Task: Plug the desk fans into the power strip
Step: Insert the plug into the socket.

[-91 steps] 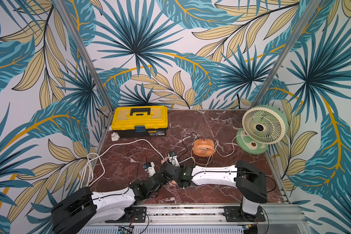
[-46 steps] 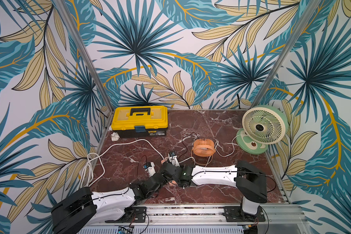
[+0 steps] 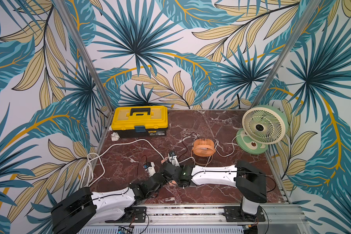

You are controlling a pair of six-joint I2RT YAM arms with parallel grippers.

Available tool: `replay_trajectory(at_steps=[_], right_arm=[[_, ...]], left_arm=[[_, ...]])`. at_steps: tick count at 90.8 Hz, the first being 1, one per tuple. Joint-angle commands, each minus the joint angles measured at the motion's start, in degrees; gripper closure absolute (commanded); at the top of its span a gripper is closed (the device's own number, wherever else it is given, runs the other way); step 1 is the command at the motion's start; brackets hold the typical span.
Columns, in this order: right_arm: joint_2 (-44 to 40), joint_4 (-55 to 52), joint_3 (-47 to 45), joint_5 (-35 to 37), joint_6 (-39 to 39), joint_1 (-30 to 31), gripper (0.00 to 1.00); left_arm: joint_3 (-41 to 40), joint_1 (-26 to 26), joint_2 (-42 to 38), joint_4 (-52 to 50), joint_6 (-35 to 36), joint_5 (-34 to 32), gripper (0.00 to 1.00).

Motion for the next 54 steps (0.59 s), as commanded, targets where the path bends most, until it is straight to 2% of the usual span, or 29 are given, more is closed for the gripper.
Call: replay_trajectory(at_steps=[1, 54], right_arm=[[6.49, -11.7, -5.04, -12.03, -0.02, 0.49, 1.0], [5.32, -12.39, -4.17, -10.2, -0.61, 0.42, 1.0]], left_arm=[[-1.23, 0.36, 1.86, -10.13, 1.52, 0.96, 0.72], [-2.07, 0.44, 0.79, -10.02, 1.18, 0.97, 0.72]])
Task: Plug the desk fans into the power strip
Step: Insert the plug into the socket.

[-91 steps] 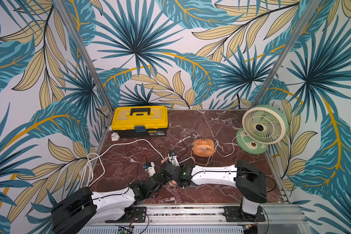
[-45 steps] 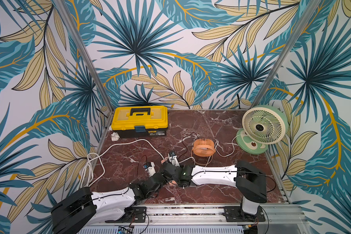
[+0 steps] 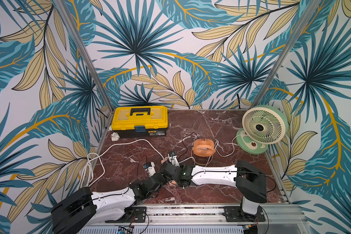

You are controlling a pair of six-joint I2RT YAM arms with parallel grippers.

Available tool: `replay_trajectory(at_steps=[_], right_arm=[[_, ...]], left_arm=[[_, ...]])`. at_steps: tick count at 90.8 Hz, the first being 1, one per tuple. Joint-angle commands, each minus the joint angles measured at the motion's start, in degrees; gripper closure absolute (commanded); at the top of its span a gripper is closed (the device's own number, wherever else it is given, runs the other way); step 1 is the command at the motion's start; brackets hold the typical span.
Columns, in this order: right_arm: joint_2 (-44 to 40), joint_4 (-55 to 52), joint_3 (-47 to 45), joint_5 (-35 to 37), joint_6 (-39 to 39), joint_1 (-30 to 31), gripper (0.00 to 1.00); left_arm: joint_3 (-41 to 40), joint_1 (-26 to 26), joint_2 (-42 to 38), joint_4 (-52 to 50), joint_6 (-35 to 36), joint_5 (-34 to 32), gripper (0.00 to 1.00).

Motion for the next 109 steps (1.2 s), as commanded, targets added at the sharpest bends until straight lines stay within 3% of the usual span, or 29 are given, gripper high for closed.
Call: replay_trajectory(at_steps=[1, 68, 91, 109], right_arm=[[5.56, -12.32, -4.33, -10.19, -0.19, 0.5, 1.0], [3.39, -14.39, -2.32, -7.82, -1.76, 0.46, 1.0], [2.6, -14.65, -1.48, -7.99, -2.83, 0.45, 0.92], [-0.76, -15.74, -0.85, -6.72, -3.98, 0.51, 0.86]], left_arm=[[-2.17, 0.4, 0.97, -9.98, 1.15, 0.92, 0.72], [-2.44, 0.41, -0.1, -10.44, 0.75, 1.27, 0.72], [-1.25, 0.37, 0.74, -9.49, 4.3, 1.66, 0.73], [2.36, 0.36, -0.94, -15.05, 8.53, 1.03, 0.74]])
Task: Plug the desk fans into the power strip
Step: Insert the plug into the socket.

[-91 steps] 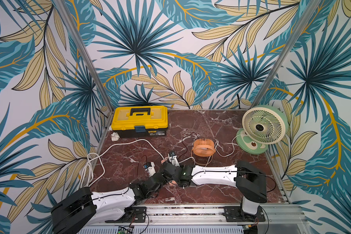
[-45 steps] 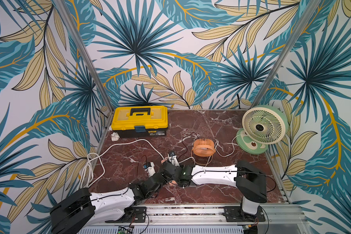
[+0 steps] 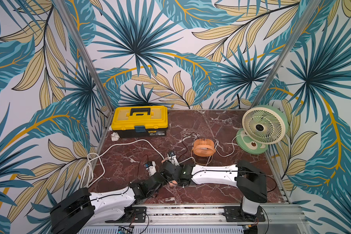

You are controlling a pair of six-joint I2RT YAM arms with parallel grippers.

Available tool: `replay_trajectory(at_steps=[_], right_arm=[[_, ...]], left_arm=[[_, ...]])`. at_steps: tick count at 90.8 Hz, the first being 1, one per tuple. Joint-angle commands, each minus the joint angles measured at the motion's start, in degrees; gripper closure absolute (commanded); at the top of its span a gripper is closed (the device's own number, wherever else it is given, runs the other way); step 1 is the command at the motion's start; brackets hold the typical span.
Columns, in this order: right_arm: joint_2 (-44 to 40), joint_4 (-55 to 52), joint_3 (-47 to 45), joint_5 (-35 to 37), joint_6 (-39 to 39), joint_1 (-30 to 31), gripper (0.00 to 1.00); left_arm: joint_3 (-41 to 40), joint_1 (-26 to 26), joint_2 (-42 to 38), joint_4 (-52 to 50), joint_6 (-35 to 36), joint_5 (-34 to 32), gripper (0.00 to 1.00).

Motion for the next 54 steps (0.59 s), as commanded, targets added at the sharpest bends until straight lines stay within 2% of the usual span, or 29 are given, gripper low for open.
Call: replay_trajectory(at_steps=[1, 33, 54], right_arm=[[-0.17, -12.73, -1.91, -4.97, -1.2, 0.78, 0.86], [-4.23, -12.86, -2.76, -4.27, -2.63, 0.77, 0.77], [-9.86, -8.04, -7.19, -5.67, -4.36, 1.09, 0.76]], left_arm=[[0.01, 0.36, 0.15, -10.77, 3.85, 0.43, 0.74], [-2.64, 0.38, 1.29, -8.56, 1.2, 0.04, 0.73], [-2.4, 0.37, 2.21, -7.63, 1.15, 0.3, 0.73]])
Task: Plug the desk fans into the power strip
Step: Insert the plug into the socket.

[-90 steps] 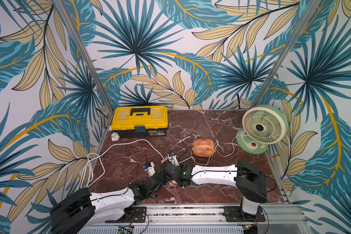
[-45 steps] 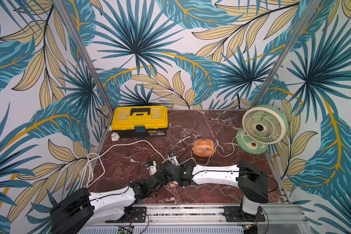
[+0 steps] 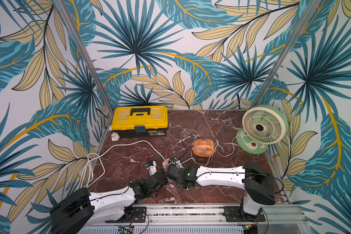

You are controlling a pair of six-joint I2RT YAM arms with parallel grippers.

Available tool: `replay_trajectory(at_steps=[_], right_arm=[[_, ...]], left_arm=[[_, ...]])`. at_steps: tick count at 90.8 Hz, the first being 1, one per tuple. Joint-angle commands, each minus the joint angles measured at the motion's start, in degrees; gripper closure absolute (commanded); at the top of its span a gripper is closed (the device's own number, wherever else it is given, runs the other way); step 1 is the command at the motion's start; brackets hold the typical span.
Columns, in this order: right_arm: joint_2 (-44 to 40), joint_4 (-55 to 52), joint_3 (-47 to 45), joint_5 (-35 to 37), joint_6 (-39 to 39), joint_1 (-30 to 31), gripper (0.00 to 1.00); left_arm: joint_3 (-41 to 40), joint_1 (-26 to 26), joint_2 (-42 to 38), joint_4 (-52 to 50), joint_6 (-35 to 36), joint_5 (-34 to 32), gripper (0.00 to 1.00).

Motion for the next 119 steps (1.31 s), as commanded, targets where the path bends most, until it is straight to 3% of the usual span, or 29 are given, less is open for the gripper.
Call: replay_trajectory(at_steps=[1, 43, 57, 68, 75, 80, 88, 103, 119], right_arm=[[-5.14, 1.96, -3.39, -0.69, -1.84, 0.32, 0.76], [-23.48, 5.11, -14.65, 2.04, -2.81, 0.73, 0.76], [-29.05, 5.59, -17.18, 3.98, -2.67, 0.73, 0.76], [-33.98, 4.13, -18.5, 7.76, -2.77, 0.81, 0.71], [-37.13, 2.76, -19.04, 10.91, -2.82, 0.62, 0.62], [-39.73, 1.02, -19.02, 14.07, -2.32, 0.72, 0.43], [-43.62, -1.34, -19.36, 19.24, -1.72, 0.73, 0.3], [-47.01, -2.92, -21.28, 26.99, -0.3, 0.72, 0.18], [-45.76, -8.11, -21.86, 32.67, 2.71, 0.75, 0.19]], left_arm=[[-2.61, 0.37, 2.17, -6.83, 0.47, 0.04, 0.74], [0.06, 0.41, 10.08, -3.72, -0.89, -1.18, 0.76], [1.39, 0.36, 7.18, -7.1, 0.32, -0.65, 0.79], [2.92, 0.36, -0.3, -15.1, 0.94, -1.3, 0.79], [4.51, 0.36, -6.52, -23.41, 1.15, -2.6, 0.8], [5.92, 0.36, -11.89, -29.54, 1.22, -3.59, 0.79], [8.22, 0.36, -20.5, -37.16, 2.64, -5.83, 0.76], [11.45, 0.44, -31.3, -41.64, 7.98, -9.34, 0.64], [14.42, 0.44, -30.25, -41.99, 10.8, -9.67, 0.61]])
